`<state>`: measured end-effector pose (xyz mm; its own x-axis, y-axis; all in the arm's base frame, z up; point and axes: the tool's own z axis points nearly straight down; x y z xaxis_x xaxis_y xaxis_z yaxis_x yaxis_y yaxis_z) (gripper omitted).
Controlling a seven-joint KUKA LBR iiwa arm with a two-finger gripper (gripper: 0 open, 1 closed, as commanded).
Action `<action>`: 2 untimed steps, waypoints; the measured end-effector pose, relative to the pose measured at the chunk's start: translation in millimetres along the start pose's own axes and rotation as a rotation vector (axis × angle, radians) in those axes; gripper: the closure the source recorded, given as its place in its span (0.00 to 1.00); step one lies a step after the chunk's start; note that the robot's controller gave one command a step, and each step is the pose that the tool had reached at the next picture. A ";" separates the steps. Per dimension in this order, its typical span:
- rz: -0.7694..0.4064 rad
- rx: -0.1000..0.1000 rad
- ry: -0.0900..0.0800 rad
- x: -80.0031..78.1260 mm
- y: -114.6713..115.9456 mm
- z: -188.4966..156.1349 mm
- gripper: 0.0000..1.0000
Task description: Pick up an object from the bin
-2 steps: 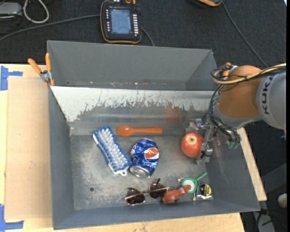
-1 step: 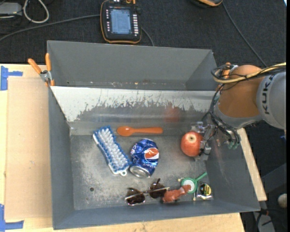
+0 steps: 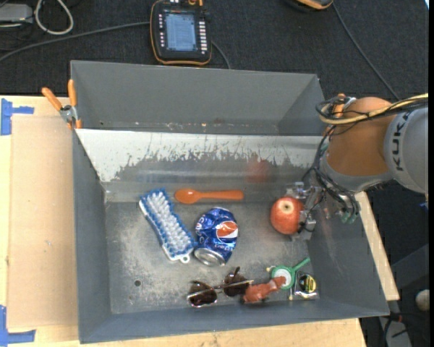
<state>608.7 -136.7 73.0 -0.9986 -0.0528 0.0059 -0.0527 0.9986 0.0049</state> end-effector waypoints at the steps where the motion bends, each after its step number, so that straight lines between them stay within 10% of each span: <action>1: -0.001 -0.004 0.012 3.6 1.4 -15.3 1.00; 2: -0.001 0.000 0.001 0.6 0.9 -52.1 1.00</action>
Offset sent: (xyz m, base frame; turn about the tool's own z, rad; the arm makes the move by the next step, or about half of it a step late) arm -0.0021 0.0007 0.0392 -0.0004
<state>608.4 -136.0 125.1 -0.9985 -0.0540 0.0070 -0.0540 0.9985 0.0054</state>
